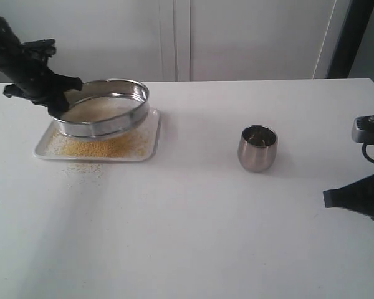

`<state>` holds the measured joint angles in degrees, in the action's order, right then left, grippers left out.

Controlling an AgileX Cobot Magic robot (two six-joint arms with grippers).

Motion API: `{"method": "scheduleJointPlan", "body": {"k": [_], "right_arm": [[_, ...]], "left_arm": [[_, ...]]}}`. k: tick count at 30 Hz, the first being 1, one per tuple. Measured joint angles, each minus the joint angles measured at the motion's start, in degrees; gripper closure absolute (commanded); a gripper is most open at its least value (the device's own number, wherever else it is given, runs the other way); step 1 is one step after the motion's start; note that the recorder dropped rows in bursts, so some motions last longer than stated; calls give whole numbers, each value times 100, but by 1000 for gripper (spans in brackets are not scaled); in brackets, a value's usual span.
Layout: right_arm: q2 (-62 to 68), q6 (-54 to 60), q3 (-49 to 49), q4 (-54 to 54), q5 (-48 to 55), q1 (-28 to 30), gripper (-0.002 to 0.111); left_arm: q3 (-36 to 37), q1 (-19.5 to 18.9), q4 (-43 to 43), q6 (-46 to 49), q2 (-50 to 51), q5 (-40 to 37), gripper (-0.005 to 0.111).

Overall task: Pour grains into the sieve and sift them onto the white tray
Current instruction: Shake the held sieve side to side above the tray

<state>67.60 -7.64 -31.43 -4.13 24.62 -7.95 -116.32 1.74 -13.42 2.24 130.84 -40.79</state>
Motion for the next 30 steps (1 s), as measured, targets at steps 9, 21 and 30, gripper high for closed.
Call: {"method": "scheduleJointPlan", "body": {"k": [9,21,30], "right_arm": [[0,-10,0,0,0,0,108],[0,-10,0,0,0,0,108],[0,-10,0,0,0,0,108]], "left_arm": [[-11,255,307,187,68,234,107],[-11,-16,371,302,-75,-3,107],[-33,-193,123,464,-201,-59,107]]}}
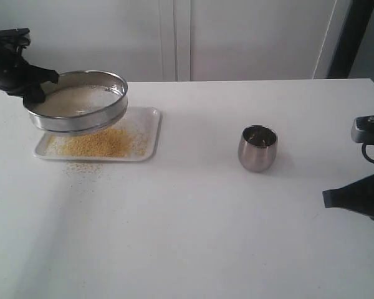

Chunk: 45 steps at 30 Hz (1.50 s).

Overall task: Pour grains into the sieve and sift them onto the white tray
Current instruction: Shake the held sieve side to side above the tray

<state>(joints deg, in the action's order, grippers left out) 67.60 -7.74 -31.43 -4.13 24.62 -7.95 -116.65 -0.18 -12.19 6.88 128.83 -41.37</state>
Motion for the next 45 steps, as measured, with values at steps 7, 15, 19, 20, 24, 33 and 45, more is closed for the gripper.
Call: {"method": "scheduleJointPlan", "body": {"k": [7,15,19,20,24,33,45], "right_arm": [[0,0,0,0,0,0,108],[0,0,0,0,0,0,108],[0,0,0,0,0,0,108],[0,0,0,0,0,0,108],[0,0,0,0,0,0,108],[0,0,0,0,0,0,108],[0,-12,0,0,0,0,108]], "left_arm": [[0,191,-260,-130,9,-12,107],[-42,-15,-108,944,-73,-452,107],[-42,-47,-570,632,-72,-17,107],[-42,-47,-655,862,-72,22,107],[-42,94,-832,2684,-72,-72,107],[-42,102,-858,2967,-94,1027,107],[-42,144,-538,257,-36,203,107]]}}
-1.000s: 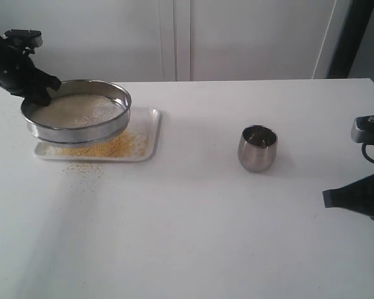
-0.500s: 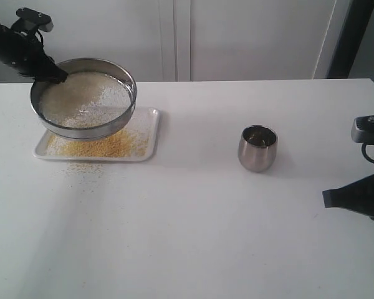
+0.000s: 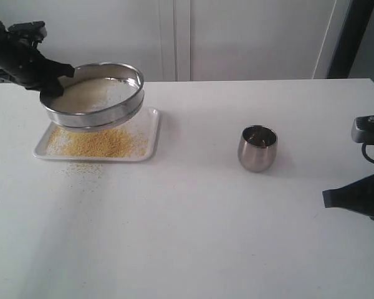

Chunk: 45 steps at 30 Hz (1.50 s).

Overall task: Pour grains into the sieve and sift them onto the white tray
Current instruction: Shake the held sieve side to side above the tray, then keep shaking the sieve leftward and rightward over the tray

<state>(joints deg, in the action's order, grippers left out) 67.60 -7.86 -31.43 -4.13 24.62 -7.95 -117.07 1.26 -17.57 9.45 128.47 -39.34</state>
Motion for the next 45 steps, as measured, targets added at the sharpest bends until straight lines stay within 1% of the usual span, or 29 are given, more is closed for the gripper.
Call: {"method": "scheduleJointPlan", "body": {"k": [3,4,6,7,9,10,11,12,14,15,17,18,19,20,21,23,24,25,27,28,29,32,34,36,37,39,41,42,45], "right_arm": [[0,0,0,0,0,0,108],[0,0,0,0,0,0,108],[0,0,0,0,0,0,108],[0,0,0,0,0,0,108],[0,0,0,0,0,0,108],[0,0,0,0,0,0,108],[0,0,0,0,0,0,108],[0,0,0,0,-10,0,108],[-12,0,0,0,-10,0,108],[-12,0,0,0,-10,0,108],[-12,0,0,0,-10,0,108],[-12,0,0,0,-10,0,108],[-12,0,0,0,-10,0,108],[-12,0,0,0,-10,0,108],[-12,0,0,0,-10,0,108],[-12,0,0,0,-10,0,108],[-12,0,0,0,-10,0,108],[-12,0,0,0,-10,0,108],[-12,0,0,0,-10,0,108],[-12,0,0,0,-10,0,108],[-12,0,0,0,-10,0,108],[-12,0,0,0,-10,0,108],[-12,0,0,0,-10,0,108],[-12,0,0,0,-10,0,108],[-12,0,0,0,-10,0,108],[-12,0,0,0,-10,0,108],[-12,0,0,0,-10,0,108],[-12,0,0,0,-10,0,108],[-12,0,0,0,-10,0,108]], "left_arm": [[0,-2,814,-1348,14,-248,107],[0,-28,863,-1774,39,-249,107],[0,-67,677,-1982,79,-226,107],[0,-71,313,-1458,91,-202,107],[0,3,316,-572,91,-301,107],[0,18,503,-752,80,-357,107],[0,6,733,-1493,91,-371,107],[0,-26,695,-1574,106,-310,107],[0,-65,575,-151,115,-43,107],[0,6,861,305,104,-65,107],[12,-6,867,-782,104,-53,107],[12,-77,477,-748,104,124,107],[12,-103,277,-309,104,195,107],[2,-101,104,801,94,209,107],[2,-101,92,1058,94,140,107],[13,-129,-203,-167,140,-38,107],[13,-151,-486,-176,161,18,107],[13,-151,-528,144,165,32,107],[13,-110,-542,1322,165,-86,107],[13,-92,-529,1527,165,-180,107],[13,-56,-513,1262,165,-242,107],[21,-70,-758,-99,201,-102,107],[21,-82,-805,247,221,66,107],[21,-66,-575,1367,195,32,107],[21,-36,-363,1609,172,-98,107],[53,18,-88,1012,172,-223,107],[59,3,-163,-131,184,-173,107],[59,-11,-208,-313,193,-64,107],[59,-36,-29,201,198,104,107]]}}
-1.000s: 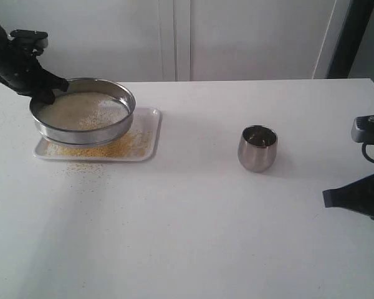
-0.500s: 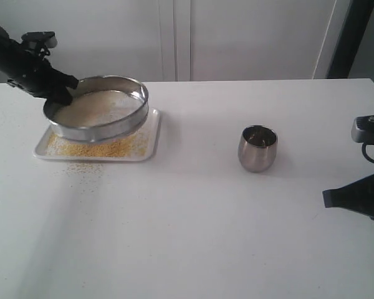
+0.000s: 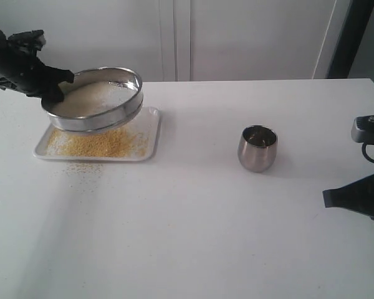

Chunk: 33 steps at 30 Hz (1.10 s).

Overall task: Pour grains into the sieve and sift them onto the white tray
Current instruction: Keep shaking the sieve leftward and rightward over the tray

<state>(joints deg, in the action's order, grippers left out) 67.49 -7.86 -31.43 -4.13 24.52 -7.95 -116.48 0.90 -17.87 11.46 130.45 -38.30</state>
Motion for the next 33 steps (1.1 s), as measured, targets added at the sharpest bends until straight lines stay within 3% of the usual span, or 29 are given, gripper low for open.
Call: {"method": "scheduleJointPlan", "body": {"k": [2,7,17,26,29,33], "right_arm": [[0,0,0,0,0,0,108],[0,0,0,0,0,0,108],[0,0,0,0,0,0,108],[0,0,0,0,0,0,108],[0,0,0,0,0,0,108],[0,0,0,0,0,0,108]], "left_arm": [[0,30,338,-39,-14,-80,107],[0,-135,337,-1205,-14,-75,107],[0,-687,681,-1116,-361,-180,107],[0,197,415,-916,-228,-209,107],[0,-141,349,-1057,-254,-417,107],[0,-526,340,-309,-323,-739,107]]}}
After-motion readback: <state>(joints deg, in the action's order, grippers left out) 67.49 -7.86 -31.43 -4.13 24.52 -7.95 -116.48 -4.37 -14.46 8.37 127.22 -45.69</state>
